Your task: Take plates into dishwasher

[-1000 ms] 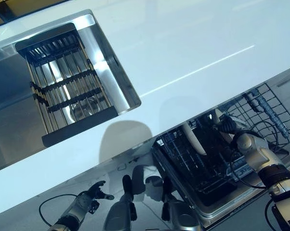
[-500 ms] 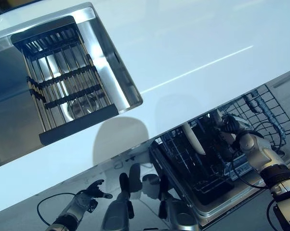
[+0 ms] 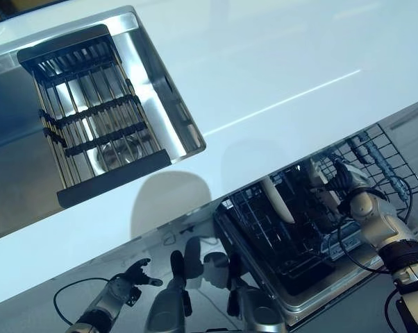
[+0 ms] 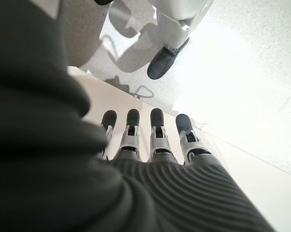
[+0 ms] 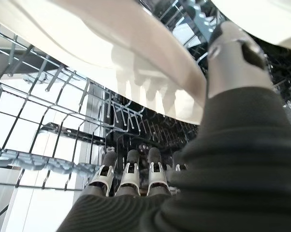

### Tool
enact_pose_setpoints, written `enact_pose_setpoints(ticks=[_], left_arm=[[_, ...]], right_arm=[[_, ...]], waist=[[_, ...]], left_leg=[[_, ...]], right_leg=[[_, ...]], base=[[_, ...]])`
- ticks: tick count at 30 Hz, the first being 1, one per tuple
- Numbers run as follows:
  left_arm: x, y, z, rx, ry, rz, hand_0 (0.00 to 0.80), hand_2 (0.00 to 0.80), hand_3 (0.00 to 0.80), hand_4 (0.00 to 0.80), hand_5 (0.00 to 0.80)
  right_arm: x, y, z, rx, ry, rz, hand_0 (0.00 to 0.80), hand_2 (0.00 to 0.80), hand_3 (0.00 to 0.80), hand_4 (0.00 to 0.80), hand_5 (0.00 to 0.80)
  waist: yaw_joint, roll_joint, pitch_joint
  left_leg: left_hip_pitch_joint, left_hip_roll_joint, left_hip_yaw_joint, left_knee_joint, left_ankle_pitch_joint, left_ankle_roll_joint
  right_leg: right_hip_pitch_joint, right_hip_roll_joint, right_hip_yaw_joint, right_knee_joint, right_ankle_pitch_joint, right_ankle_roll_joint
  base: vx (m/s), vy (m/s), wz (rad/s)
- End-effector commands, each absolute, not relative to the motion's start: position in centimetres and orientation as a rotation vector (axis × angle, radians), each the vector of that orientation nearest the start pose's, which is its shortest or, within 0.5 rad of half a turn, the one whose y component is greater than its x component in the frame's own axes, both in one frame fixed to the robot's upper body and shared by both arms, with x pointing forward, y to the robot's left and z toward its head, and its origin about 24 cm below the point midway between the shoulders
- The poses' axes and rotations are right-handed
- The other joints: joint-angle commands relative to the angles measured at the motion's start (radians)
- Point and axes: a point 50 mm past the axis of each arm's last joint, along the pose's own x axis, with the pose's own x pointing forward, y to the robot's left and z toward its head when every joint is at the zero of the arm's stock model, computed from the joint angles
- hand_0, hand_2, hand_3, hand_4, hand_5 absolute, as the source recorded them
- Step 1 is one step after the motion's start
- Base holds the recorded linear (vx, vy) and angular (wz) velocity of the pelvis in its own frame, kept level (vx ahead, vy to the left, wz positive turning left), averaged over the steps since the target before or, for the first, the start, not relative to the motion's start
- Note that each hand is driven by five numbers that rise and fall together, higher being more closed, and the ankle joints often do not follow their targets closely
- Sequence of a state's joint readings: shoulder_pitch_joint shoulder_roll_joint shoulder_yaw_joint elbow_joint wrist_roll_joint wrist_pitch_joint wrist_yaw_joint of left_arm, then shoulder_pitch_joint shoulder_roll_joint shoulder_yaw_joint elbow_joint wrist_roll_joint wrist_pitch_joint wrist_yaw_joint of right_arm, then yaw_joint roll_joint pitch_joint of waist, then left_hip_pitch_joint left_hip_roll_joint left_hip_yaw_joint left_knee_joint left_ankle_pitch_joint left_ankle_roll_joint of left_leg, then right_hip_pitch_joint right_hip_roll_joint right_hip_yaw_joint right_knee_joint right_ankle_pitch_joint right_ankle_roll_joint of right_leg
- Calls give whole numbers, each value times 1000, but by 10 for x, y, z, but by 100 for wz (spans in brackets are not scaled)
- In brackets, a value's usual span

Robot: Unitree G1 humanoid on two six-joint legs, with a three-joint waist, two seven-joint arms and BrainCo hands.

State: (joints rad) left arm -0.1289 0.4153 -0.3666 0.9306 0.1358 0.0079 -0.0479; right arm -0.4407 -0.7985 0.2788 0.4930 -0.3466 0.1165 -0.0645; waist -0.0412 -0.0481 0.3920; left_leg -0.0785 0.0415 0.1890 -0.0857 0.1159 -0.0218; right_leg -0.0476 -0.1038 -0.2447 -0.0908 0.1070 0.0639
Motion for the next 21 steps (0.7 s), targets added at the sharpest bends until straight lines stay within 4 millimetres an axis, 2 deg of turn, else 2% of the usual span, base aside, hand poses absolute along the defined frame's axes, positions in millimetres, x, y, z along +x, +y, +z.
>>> enact_pose_setpoints(ticks=[1, 5, 9, 14, 20, 21], left_arm=[[184, 248, -114, 709, 904, -257, 0, 0, 0, 0, 0], [177, 248, -118, 704, 924, -253, 0, 0, 0, 0, 0], [169, 248, -122, 699, 941, -252, 0, 0, 0, 0, 0], [161, 245, -128, 680, 966, -242, 0, 0, 0, 0, 0], [153, 244, -132, 665, 987, -247, 0, 0, 0, 0, 0], [153, 244, -133, 666, 986, -249, 0, 0, 0, 0, 0]], right_arm=[[320, -308, 131, -1190, 71, -207, 0, 0, 0, 0, 0], [311, -299, 139, -1064, -28, -244, 0, 0, 0, 0, 0], [294, -302, 139, -882, -78, -322, 0, 0, 0, 0, 0], [264, -324, 112, -646, -9, -429, 0, 0, 0, 0, 0], [227, -362, 69, -361, 131, -648, 0, 0, 0, 0, 0], [225, -365, 66, -344, 143, -663, 0, 0, 0, 0, 0]], waist=[[5, 1, -62], [-16, -10, -75], [-48, -16, -93], [-101, -14, -120], [-163, 5, -158], [-165, 7, -160]], left_leg=[[48, 71, 65, -2, -47, -66], [67, 74, 78, -2, -56, -62], [92, 77, 103, 0, -72, -58], [129, 84, 148, 6, -91, -50], [172, 82, 198, 5, -108, -48], [174, 82, 200, 5, -108, -48]], right_leg=[[-12, 55, -21, 6, -30, 29], [-5, 57, -9, 6, -32, 29], [4, 60, 12, 9, -38, 32], [14, 57, 45, 16, -44, 37], [34, 50, 83, 19, -51, 44], [34, 50, 85, 19, -51, 45]], base=[[0, 0, 0], [20, 25, -5], [25, 68, -13], [35, 99, -22], [51, 99, -28], [47, 79, -25]])
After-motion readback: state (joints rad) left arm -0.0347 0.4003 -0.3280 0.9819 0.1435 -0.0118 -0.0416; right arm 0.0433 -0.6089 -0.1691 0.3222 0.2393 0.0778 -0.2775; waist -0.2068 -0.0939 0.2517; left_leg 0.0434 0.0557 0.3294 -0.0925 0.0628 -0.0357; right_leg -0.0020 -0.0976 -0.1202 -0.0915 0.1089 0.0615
